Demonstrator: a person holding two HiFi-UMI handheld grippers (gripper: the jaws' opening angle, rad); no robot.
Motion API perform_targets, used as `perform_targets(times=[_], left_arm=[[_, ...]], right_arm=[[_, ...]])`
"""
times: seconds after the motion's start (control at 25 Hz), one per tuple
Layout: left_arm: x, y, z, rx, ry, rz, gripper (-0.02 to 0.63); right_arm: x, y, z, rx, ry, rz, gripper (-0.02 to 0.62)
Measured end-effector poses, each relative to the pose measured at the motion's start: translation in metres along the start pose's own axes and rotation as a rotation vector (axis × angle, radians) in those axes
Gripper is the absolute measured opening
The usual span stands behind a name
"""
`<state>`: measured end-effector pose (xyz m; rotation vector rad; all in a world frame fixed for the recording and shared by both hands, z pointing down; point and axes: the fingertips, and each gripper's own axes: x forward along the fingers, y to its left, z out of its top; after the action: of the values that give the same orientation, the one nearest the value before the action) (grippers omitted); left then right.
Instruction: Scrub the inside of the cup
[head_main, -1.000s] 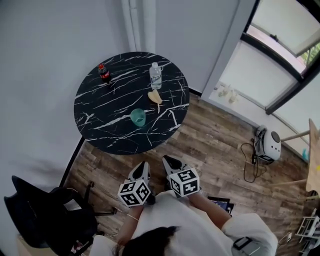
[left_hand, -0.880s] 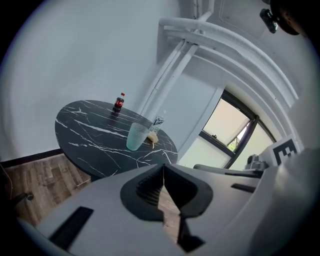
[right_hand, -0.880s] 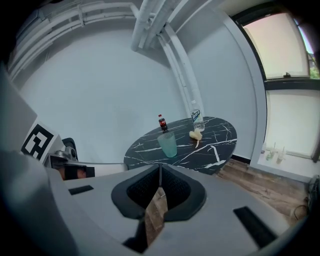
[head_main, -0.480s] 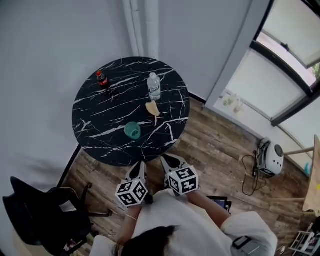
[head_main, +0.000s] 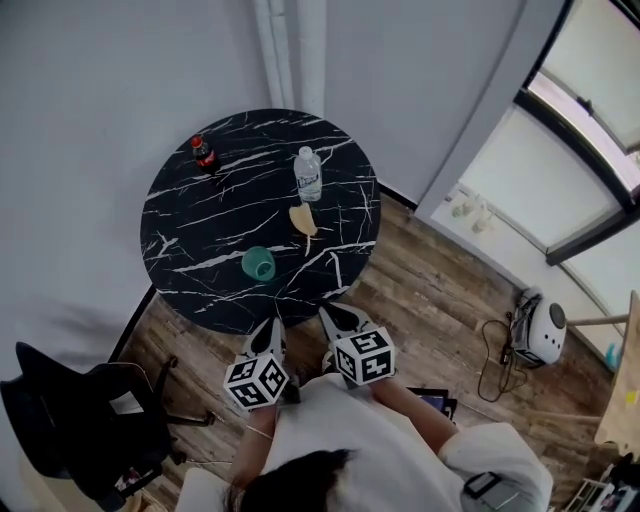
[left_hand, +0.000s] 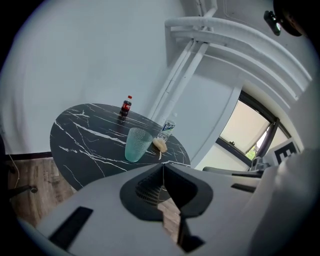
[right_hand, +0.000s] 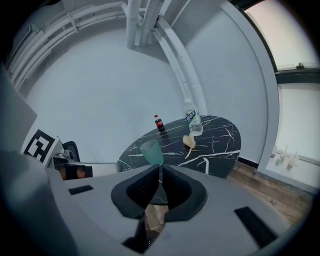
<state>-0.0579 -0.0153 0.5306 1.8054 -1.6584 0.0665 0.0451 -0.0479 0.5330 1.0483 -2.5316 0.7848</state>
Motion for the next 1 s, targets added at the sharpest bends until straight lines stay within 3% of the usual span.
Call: perform_targets(times=[0.2,0.6,1.0], left_arm=[[0.0,0.012,0.009,-0.027,-0.043,0.061,0.011],[0.024,0.023,0.025,0.044,-0.007,0.038,0.011],[0.045,0.065,0.048,0.034,0.016,0.059,0.011]], right_arm=[[0.003,-0.006,0.001,0.012,0.011,0.002,0.038],[0.024,-0.016,0.02,-0.008,-0.004,-0.035,0.038],[0.063,-0.034,0.04,0.008,0.022,-0.094,0.04]])
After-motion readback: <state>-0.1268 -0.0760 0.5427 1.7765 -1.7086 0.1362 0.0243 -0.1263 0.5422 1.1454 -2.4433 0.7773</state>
